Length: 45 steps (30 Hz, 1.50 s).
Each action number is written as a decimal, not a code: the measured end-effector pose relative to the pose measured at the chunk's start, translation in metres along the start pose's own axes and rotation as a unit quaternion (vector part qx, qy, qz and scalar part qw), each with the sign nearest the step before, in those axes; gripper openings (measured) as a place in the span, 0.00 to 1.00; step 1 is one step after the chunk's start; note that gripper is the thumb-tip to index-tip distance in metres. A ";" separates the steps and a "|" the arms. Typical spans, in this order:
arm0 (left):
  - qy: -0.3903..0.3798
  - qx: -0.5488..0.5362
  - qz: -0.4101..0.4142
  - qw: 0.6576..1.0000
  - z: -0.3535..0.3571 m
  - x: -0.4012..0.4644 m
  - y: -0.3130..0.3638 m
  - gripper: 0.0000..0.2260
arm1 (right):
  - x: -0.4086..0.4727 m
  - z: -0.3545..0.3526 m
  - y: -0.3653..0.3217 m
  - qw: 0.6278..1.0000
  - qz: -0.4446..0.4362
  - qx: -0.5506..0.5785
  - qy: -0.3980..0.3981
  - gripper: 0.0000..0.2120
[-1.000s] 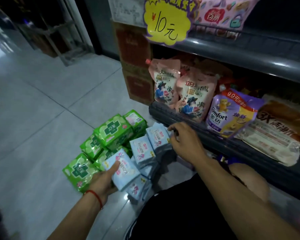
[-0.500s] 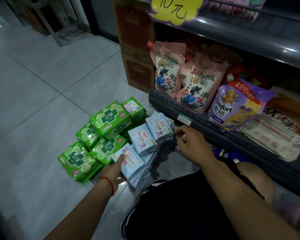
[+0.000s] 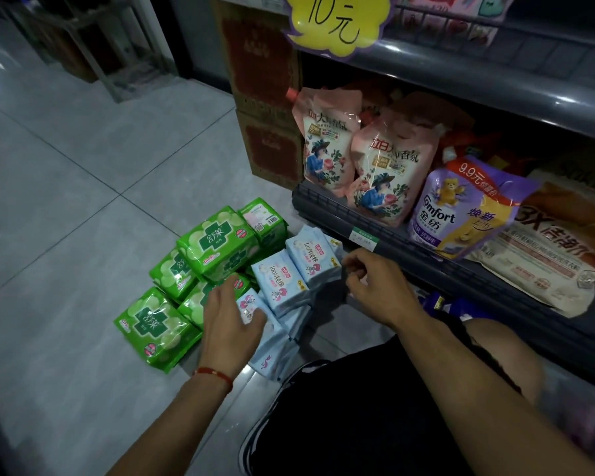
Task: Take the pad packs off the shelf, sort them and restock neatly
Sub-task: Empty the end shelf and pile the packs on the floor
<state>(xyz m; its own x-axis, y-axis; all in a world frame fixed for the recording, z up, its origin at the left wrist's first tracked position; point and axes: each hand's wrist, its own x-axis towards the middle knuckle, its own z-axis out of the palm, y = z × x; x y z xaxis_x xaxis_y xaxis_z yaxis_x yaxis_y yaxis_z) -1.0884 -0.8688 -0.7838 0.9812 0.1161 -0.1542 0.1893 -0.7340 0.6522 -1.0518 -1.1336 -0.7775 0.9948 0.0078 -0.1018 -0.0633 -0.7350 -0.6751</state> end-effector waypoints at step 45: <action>0.216 0.005 0.679 0.702 -0.072 0.213 0.391 0.30 | 0.151 -0.309 -0.146 0.808 -0.031 0.543 0.228 0.18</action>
<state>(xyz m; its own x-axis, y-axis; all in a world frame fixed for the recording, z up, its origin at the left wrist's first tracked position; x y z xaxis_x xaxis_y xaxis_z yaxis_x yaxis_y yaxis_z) -0.8030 -1.0830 -0.5075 0.1783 -0.5048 0.8446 -0.9289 -0.3695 -0.0247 -0.8680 -1.2346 -0.4691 0.9092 -0.4106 0.0695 0.2013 0.2872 -0.9365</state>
